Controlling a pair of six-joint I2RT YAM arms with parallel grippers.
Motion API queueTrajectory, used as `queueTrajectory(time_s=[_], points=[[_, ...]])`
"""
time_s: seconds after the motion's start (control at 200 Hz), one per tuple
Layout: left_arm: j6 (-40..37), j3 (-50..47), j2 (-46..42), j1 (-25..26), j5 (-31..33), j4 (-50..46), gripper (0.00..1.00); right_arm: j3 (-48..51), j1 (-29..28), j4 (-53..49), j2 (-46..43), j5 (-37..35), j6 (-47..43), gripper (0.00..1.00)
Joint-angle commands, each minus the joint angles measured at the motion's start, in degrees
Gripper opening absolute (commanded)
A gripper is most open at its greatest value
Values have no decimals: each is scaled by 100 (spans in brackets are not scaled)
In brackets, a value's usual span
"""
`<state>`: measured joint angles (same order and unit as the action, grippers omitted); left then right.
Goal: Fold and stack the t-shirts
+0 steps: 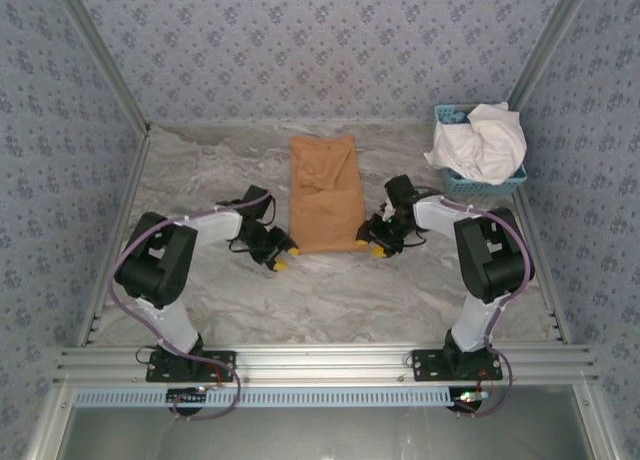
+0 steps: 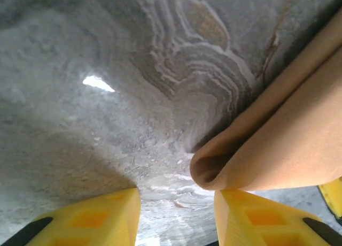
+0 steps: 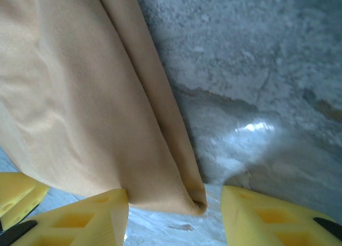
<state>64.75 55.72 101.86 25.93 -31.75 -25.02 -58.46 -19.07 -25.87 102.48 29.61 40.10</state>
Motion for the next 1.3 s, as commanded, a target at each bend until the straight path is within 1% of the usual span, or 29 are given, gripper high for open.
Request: queueTrajectory(time_s=[0.0,0.11,0.17,0.205,0.31,0.415,0.545,0.65,0.749,0.864,0.974,1.119,1.159,1.209,1.294], points=[[165,258,382,55,107,899,29,71,-42,323,185,159,260,47],[137,482,543,61,176,943,15,-48,-36,423,346,118,304,37],[67,606,573,49,255,842,7,-118,-39,440,390,51,281,27],[2,670,553,47,327,745,0,-145,-33,454,380,16,277,20],[-170,651,305,54,540,430,0,-162,-56,456,205,-86,264,0],[-435,518,-43,61,608,-1,0,-30,-127,289,-119,-165,330,0],[-794,245,-613,64,564,-505,0,279,-310,-25,-627,-62,453,0],[-1090,-16,-1020,124,235,-746,0,568,-542,-379,-1122,25,577,0],[-1404,-195,-1419,276,-63,-1128,0,782,-782,-825,-1519,294,624,0],[-1640,-370,-2048,499,-363,-1685,0,907,-1110,-1626,-2074,534,650,0],[-1540,-487,-2826,656,-509,-1927,0,951,-1386,-2151,-2795,638,879,0],[-1028,-378,-3627,668,-513,-1884,0,698,-1458,-2616,-3502,588,1357,0],[-859,-307,-3734,673,-492,-1786,0,586,-1455,-2696,-3587,586,1604,0],[-676,-199,-3790,670,-467,-1700,0,411,-1459,-2768,-3645,586,1709,0],[-471,-28,-3683,651,-455,-1522,0,131,-1435,-2888,-3601,625,1891,0]])
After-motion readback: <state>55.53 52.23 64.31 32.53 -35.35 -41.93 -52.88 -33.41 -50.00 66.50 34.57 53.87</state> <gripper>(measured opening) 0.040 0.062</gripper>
